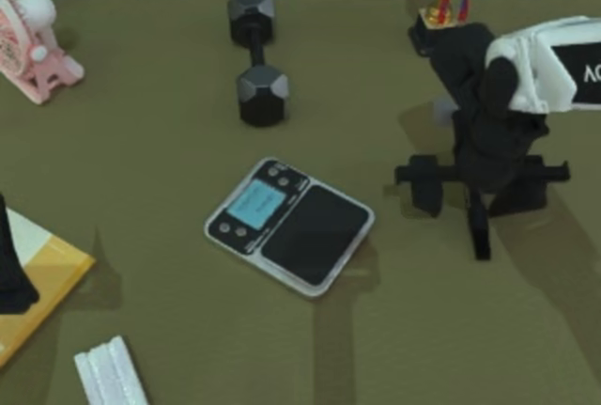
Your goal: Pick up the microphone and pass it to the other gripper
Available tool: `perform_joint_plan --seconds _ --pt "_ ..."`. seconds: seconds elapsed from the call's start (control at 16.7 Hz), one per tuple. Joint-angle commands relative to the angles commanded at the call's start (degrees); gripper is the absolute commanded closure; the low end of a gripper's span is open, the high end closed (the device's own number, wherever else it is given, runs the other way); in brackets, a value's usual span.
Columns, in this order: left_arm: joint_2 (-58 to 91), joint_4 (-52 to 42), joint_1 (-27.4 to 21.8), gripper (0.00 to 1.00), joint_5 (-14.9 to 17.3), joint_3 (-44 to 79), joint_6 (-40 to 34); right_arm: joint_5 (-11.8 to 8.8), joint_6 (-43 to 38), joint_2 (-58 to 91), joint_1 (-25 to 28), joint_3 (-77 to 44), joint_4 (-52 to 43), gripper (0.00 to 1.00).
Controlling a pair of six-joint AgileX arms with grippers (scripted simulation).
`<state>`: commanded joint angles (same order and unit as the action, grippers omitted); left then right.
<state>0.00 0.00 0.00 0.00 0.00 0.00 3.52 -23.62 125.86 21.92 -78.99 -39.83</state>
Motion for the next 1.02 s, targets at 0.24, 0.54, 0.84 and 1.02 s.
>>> perform_joint_plan --seconds 0.24,0.54,0.84,1.02 --pt "0.0 0.0 0.0 0.00 0.0 0.0 0.0 0.0 0.0 0.0 0.0 0.0 0.0 1.00" --pt "0.0 0.0 0.0 0.00 0.0 0.0 0.0 0.0 0.0 0.0 0.0 0.0 0.0 1.00" --pt "0.0 0.0 0.0 0.00 0.0 0.0 0.0 -1.0 0.4 -3.3 0.4 -1.0 1.0 1.00" --pt "0.0 0.0 0.0 0.00 0.0 0.0 0.0 -3.2 2.3 -4.8 0.5 0.6 8.0 1.00"
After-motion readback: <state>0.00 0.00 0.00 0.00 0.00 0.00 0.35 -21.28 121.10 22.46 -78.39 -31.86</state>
